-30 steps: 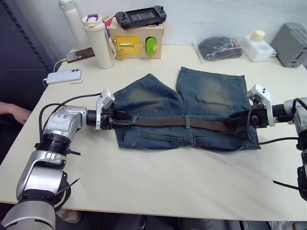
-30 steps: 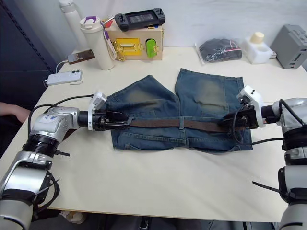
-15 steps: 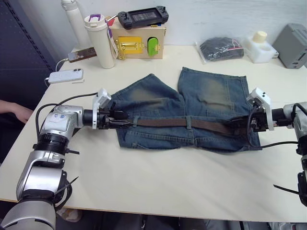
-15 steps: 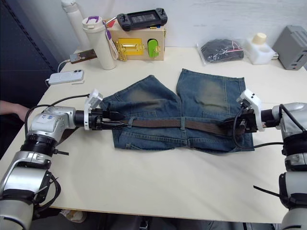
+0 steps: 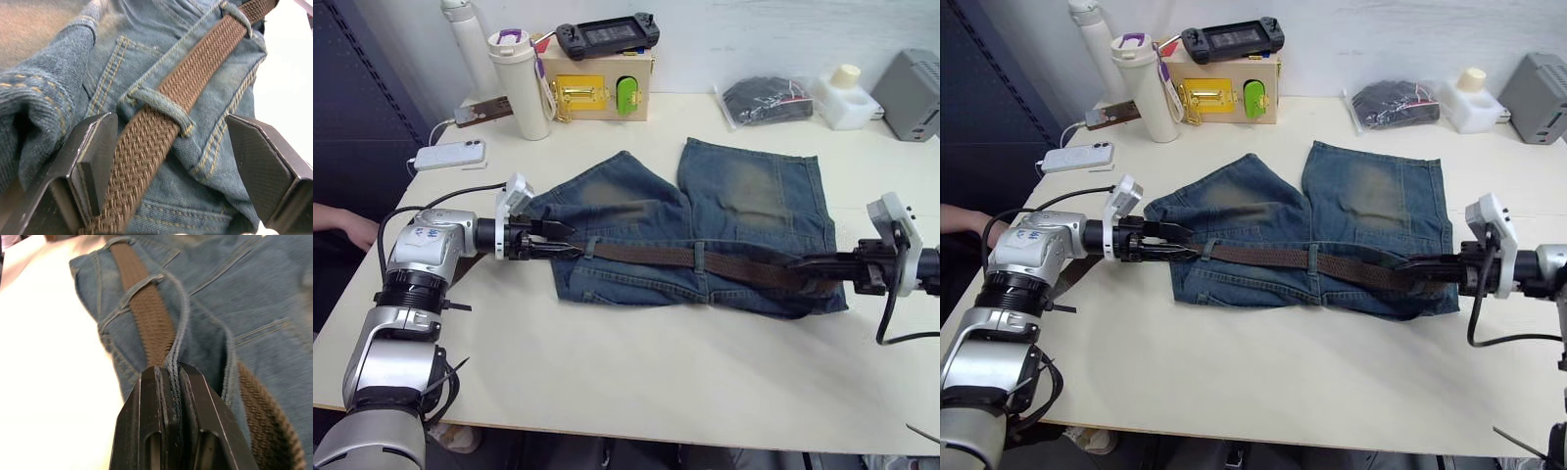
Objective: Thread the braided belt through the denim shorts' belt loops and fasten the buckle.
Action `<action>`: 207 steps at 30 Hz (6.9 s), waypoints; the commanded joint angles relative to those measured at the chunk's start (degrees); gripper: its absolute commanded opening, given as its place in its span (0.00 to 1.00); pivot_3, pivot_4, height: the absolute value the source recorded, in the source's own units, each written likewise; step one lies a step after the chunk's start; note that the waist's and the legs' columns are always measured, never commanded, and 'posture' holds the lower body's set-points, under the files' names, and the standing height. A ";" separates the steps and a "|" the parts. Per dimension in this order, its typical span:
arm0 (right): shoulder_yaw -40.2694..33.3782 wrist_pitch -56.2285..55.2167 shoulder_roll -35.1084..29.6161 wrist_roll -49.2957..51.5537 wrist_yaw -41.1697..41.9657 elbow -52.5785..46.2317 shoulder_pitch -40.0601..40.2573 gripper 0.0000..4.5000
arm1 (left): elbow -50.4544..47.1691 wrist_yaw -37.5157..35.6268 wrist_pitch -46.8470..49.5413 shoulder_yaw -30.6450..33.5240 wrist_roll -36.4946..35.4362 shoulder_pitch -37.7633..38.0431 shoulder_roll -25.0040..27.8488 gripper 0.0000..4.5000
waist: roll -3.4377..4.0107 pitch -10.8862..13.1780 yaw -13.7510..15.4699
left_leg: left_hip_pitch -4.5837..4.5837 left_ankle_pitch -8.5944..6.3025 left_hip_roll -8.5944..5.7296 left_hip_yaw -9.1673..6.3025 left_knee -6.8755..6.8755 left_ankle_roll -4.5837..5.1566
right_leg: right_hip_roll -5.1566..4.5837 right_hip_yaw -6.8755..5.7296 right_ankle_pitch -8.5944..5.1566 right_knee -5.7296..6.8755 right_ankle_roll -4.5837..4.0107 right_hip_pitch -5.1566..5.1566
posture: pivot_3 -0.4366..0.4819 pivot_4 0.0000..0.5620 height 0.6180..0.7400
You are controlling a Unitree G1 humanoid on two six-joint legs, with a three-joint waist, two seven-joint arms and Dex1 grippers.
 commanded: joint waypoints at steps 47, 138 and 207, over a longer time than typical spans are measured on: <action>-16.34 -5.02 3.59 7.10 -14.83 -29.73 22.59 0.00 | -46.16 14.02 -36.06 14.83 7.35 30.78 -5.50 0.01 | -0.02 -0.03 -0.14 | 0.15 -0.01 0.06 0.01 -0.10 0.01 | 0.01 -0.04 0.01 -0.04 0.02 0.11 | 0.48 0.27 0.22; 15.32 -0.20 22.50 -27.13 -57.01 8.67 -21.47 0.21 | 18.69 42.09 -48.45 -7.80 31.72 -6.51 -12.46 0.51 | -0.89 -1.89 0.90 | 0.69 -0.05 -0.27 0.01 -0.01 0.13 | -0.11 0.30 0.01 0.65 0.06 0.31 | 0.48 0.27 0.22; 4.30 13.86 12.25 14.46 -36.53 -38.39 0.97 1.00 | -43.75 73.09 18.79 27.11 11.43 19.69 -26.13 0.00 | -1.64 -0.93 3.48 | 1.92 0.08 -0.02 -0.17 -0.97 -0.02 | 0.11 0.00 0.03 -1.33 0.12 2.07 | 0.48 0.27 0.22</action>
